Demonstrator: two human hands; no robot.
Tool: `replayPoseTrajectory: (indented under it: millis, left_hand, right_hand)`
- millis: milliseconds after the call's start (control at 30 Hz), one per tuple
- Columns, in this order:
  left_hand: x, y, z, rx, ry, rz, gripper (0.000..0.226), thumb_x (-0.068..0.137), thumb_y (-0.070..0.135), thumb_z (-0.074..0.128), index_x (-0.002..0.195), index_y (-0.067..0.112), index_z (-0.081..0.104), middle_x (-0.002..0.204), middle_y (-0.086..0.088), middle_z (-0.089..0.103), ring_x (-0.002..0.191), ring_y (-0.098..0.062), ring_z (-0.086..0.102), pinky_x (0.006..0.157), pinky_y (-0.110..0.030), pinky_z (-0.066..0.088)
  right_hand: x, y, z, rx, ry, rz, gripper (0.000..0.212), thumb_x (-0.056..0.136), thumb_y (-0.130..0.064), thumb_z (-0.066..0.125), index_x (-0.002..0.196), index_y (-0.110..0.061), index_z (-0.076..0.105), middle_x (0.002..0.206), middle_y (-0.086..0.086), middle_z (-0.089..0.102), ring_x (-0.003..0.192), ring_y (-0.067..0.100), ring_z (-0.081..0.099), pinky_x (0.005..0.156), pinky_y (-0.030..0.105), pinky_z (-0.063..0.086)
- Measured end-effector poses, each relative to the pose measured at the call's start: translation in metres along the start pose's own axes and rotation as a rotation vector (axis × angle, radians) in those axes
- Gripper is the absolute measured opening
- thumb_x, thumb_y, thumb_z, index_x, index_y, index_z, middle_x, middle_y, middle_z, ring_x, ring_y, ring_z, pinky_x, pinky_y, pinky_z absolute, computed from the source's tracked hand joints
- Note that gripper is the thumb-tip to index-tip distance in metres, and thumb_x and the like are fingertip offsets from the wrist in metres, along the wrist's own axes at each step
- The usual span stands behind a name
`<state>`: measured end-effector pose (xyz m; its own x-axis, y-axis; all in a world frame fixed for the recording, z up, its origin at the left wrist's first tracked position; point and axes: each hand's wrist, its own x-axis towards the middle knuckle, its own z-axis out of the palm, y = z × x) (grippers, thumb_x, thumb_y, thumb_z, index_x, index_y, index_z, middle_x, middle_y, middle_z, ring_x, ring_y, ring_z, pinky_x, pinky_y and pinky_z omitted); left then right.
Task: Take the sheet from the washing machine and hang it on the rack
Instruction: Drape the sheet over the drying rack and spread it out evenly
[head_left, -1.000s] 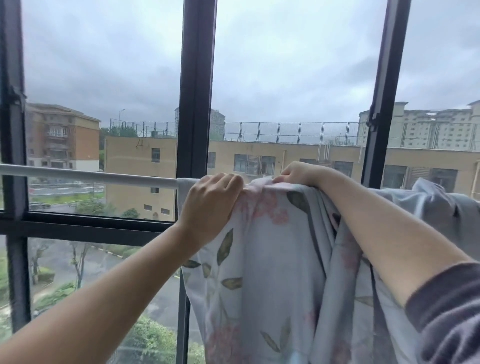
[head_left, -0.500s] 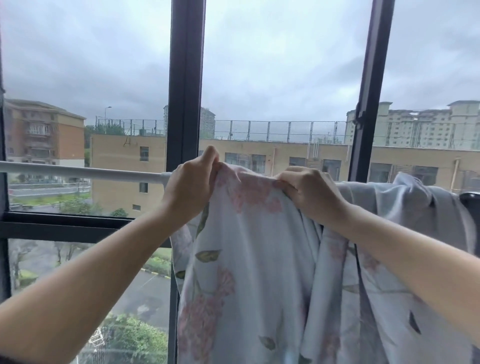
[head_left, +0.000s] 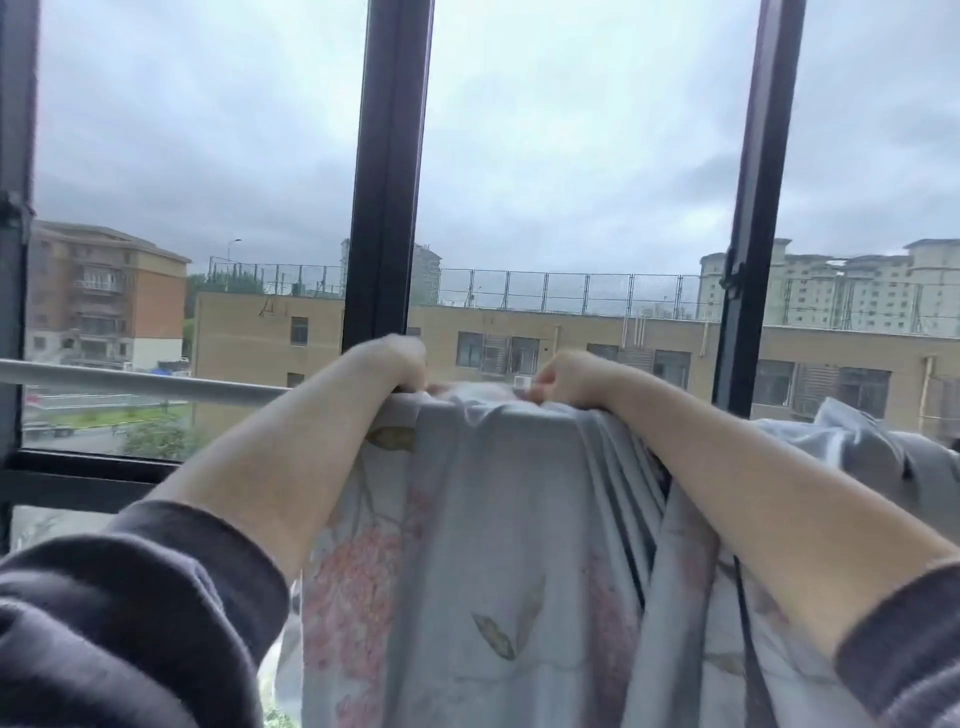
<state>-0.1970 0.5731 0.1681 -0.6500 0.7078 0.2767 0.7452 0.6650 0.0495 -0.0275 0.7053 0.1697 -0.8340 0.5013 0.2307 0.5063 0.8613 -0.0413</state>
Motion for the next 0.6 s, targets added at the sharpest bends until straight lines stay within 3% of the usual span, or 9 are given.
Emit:
replayPoseTrajectory:
  millis: [67,100,133,200,233,300,400,467,600]
  left_hand:
    - [0.0,-0.002,0.015,0.095,-0.349,-0.045,0.033,0.094,0.023,0.05,0.121,0.006,0.06,0.123,-0.009,0.059,0.096,-0.024,0.056,0.089,-0.033,0.047]
    - [0.0,-0.002,0.014,0.07,-0.353,-0.038,0.036,0.094,0.025,0.05,0.123,0.005,0.059,0.126,-0.009,0.059,0.099,-0.025,0.057,0.091,-0.034,0.047]
    - [-0.002,0.001,0.011,0.03,-0.262,-0.004,0.036,0.093,0.027,0.051,0.12,0.006,0.06,0.123,-0.009,0.06,0.101,-0.026,0.059,0.09,-0.035,0.049]
    - [-0.017,0.006,0.005,-0.075,0.181,0.035,0.027,0.092,0.029,0.051,0.11,0.011,0.061,0.107,-0.009,0.065,0.096,-0.028,0.061,0.081,-0.036,0.05]
    - [-0.029,0.009,0.003,-0.116,0.404,0.065,0.021,0.092,0.027,0.05,0.104,0.013,0.061,0.098,-0.008,0.065,0.09,-0.029,0.062,0.077,-0.035,0.05]
    - [-0.061,0.007,0.011,-0.187,0.66,0.163,0.015,0.092,0.026,0.05,0.093,0.014,0.061,0.082,-0.006,0.065,0.076,-0.028,0.061,0.067,-0.032,0.047]
    - [-0.103,-0.006,0.036,-0.211,0.787,0.241,0.025,0.094,0.03,0.046,0.072,0.018,0.051,0.064,0.005,0.053,0.062,-0.022,0.05,0.058,-0.028,0.034]
    - [-0.119,-0.015,0.053,-0.18,0.814,0.307,0.032,0.096,0.034,0.037,0.069,0.018,0.047,0.062,0.006,0.053,0.061,-0.022,0.051,0.059,-0.029,0.032]
    - [-0.129,-0.023,0.06,-0.122,0.779,0.284,0.033,0.095,0.039,0.032,0.092,0.019,0.058,0.089,0.002,0.064,0.087,-0.021,0.059,0.091,-0.04,0.038]
  right_hand:
    - [-0.004,-0.003,0.01,-0.089,-0.326,0.066,0.035,0.101,-0.012,0.04,0.131,0.002,0.051,0.138,0.016,0.05,0.113,0.019,0.05,0.082,0.026,0.039]
    - [-0.005,-0.005,0.009,-0.111,-0.37,0.067,0.036,0.101,-0.009,0.039,0.134,0.002,0.047,0.142,0.014,0.046,0.114,0.016,0.047,0.08,0.025,0.038]
    - [-0.005,-0.003,0.008,-0.095,-0.346,0.048,0.033,0.099,-0.011,0.043,0.129,0.0,0.053,0.137,0.012,0.051,0.108,0.013,0.047,0.075,0.024,0.039]
    - [-0.002,0.005,0.008,-0.001,-0.223,-0.002,0.022,0.095,-0.021,0.051,0.095,-0.009,0.07,0.103,0.002,0.066,0.094,0.012,0.049,0.074,0.021,0.04]
    - [-0.001,0.01,0.008,0.041,-0.155,-0.019,0.025,0.093,-0.026,0.053,0.077,-0.015,0.069,0.085,-0.005,0.065,0.086,0.011,0.052,0.076,0.022,0.04]
    - [-0.003,0.017,0.009,0.152,-0.009,-0.066,0.03,0.09,-0.028,0.057,0.063,-0.018,0.067,0.067,-0.013,0.062,0.073,0.009,0.055,0.075,0.026,0.044]
    - [-0.016,0.016,0.006,0.359,0.247,-0.174,0.029,0.092,-0.023,0.056,0.066,-0.017,0.068,0.068,-0.005,0.069,0.066,0.016,0.064,0.066,0.027,0.053]
    - [-0.027,0.007,0.002,0.357,0.391,-0.249,0.029,0.095,-0.021,0.053,0.069,-0.014,0.065,0.066,-0.003,0.068,0.061,0.018,0.066,0.063,0.03,0.055]
    - [-0.062,-0.013,0.003,0.291,0.509,-0.334,0.027,0.095,-0.028,0.051,0.071,-0.025,0.062,0.067,-0.008,0.066,0.065,0.019,0.067,0.067,0.037,0.056]
